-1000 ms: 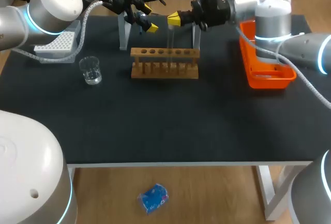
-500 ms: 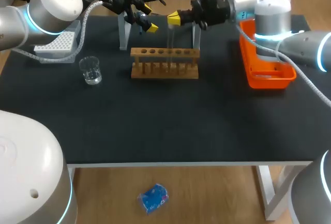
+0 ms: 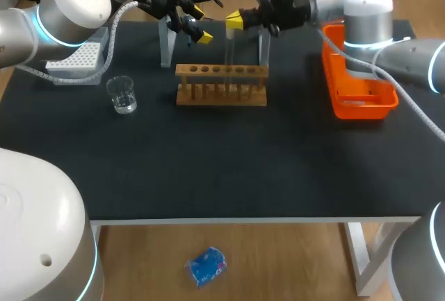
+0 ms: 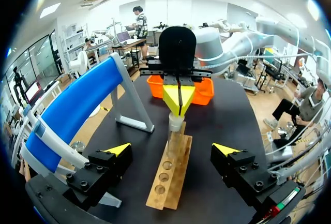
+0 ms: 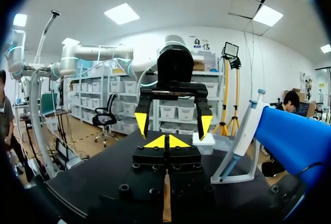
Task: Invert the test tube, pick up the pipette, mount the tip to pipette, aspirate from beaker and dispense into the tube, eject the tip, return the pipette, and cap with the stopper.
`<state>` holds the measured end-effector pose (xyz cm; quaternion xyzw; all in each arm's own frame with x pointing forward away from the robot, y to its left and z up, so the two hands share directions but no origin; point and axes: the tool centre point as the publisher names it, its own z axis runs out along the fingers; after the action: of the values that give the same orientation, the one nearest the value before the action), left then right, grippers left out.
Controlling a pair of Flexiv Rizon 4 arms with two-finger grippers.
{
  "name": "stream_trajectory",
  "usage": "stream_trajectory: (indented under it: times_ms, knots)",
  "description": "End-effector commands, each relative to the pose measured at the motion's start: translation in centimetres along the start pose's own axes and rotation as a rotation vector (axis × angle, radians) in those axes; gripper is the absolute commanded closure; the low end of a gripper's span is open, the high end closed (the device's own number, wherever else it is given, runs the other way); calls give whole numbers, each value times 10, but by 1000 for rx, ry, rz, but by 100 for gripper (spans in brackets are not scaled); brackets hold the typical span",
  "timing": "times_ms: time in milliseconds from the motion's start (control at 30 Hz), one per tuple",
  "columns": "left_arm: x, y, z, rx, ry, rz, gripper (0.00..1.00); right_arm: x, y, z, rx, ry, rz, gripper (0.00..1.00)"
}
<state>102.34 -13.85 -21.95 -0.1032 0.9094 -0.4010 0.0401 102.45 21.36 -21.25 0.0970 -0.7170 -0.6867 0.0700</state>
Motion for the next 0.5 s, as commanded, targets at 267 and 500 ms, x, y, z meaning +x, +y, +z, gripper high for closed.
stream_trajectory:
  times_ms: [267, 500]
  knots:
    - [-1, -1, -1, -4, 3, -1, 0, 8, 21, -13, 158, -88, -35, 100]
    - [-1, -1, -1, -4, 3, -1, 0, 24, 30, -29, 213, -132, -11, 0]
